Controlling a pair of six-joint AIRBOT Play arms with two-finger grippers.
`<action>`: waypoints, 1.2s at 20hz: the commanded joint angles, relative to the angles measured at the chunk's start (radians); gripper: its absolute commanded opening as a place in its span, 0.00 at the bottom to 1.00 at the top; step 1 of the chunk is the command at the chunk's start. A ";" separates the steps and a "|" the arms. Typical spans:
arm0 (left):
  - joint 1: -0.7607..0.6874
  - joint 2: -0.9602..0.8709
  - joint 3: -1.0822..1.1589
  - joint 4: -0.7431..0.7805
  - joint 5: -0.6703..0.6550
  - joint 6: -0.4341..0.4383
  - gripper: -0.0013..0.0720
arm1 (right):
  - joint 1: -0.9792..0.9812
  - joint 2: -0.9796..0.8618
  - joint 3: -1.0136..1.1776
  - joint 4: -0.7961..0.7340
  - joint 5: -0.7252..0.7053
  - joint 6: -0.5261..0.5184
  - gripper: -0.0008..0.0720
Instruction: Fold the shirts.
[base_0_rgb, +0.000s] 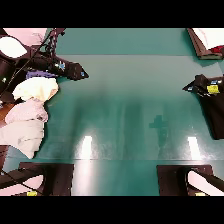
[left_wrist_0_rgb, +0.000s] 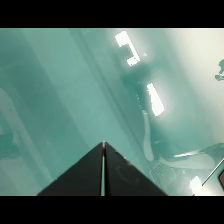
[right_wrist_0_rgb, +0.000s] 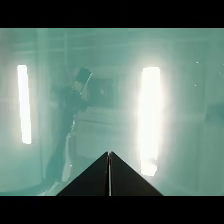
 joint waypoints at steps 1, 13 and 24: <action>-0.001 0.001 0.000 0.000 0.000 0.000 0.05 | 0.003 -0.001 0.000 0.001 0.000 0.000 0.03; -0.001 0.001 0.000 -0.006 0.038 -0.002 0.05 | 0.003 -0.001 0.000 0.001 -0.001 0.000 0.03; 0.188 -0.153 0.001 0.738 0.504 -0.153 0.76 | 0.003 -0.001 0.000 0.002 -0.049 0.000 0.03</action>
